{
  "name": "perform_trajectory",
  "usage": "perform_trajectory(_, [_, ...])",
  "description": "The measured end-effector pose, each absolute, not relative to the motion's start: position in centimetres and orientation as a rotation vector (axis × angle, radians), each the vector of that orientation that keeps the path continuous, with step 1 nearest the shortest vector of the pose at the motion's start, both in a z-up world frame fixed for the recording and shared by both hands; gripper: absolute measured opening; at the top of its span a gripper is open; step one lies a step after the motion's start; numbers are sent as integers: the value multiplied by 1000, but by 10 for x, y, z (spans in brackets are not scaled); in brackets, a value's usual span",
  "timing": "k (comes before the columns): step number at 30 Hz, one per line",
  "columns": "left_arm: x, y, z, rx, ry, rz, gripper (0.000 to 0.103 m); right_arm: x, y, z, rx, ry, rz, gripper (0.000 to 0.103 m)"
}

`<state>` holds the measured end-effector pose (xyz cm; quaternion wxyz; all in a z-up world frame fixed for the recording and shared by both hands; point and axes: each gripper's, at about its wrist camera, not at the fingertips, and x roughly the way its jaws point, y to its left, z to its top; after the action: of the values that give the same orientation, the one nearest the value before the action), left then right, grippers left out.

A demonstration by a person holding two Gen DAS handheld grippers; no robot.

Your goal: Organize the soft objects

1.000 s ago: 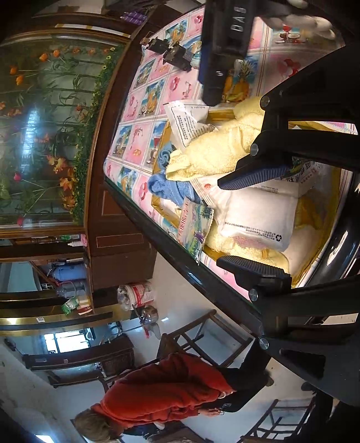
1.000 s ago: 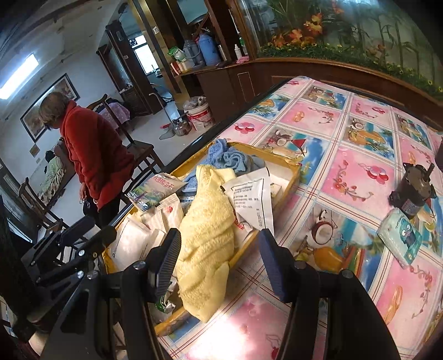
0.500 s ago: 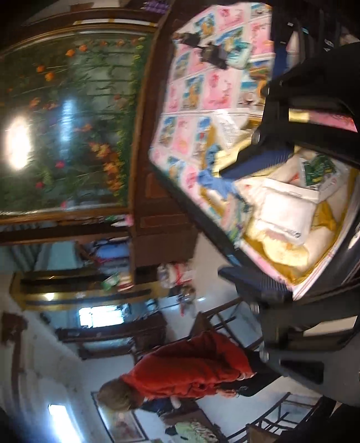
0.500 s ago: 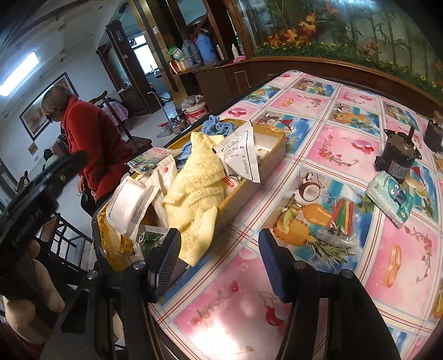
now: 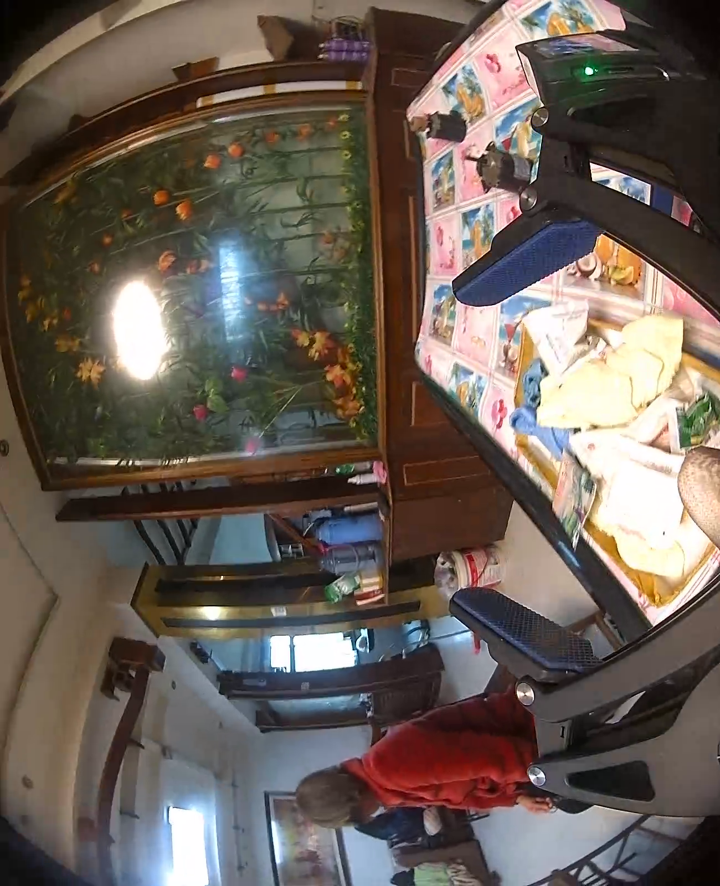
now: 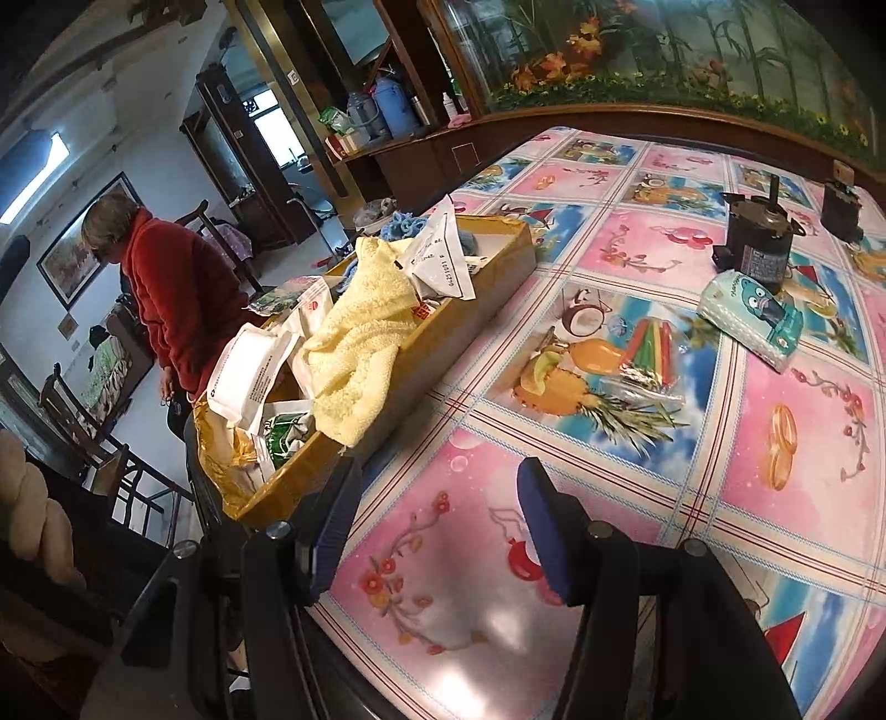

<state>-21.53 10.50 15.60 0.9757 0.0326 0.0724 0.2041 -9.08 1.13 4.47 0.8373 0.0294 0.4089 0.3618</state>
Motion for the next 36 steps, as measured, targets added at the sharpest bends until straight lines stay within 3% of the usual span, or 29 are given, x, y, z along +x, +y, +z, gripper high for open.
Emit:
perform_trajectory(10, [-155, 110, 128, -41, 507, 354, 103, -92, -14, 32, 54, 894, 691, 59])
perform_trajectory(16, [-113, 190, 106, -128, 755, 499, 103, -78, -53, 32, 96, 868, 587, 59])
perform_trajectory(20, [-82, 225, 98, -4, 844, 624, 103, -68, -70, 20, 161, 892, 563, 59])
perform_trajectory(24, [-71, 199, 94, 88, 841, 536, 103, -63, -77, 17, 218, 898, 577, 59])
perform_trajectory(31, [-1, 181, 29, 404, 951, 638, 103, -63, -78, 16, 237, 903, 580, 59])
perform_trajectory(36, [-10, 191, 72, 319, 884, 632, 103, -60, -86, 12, 298, 916, 585, 59])
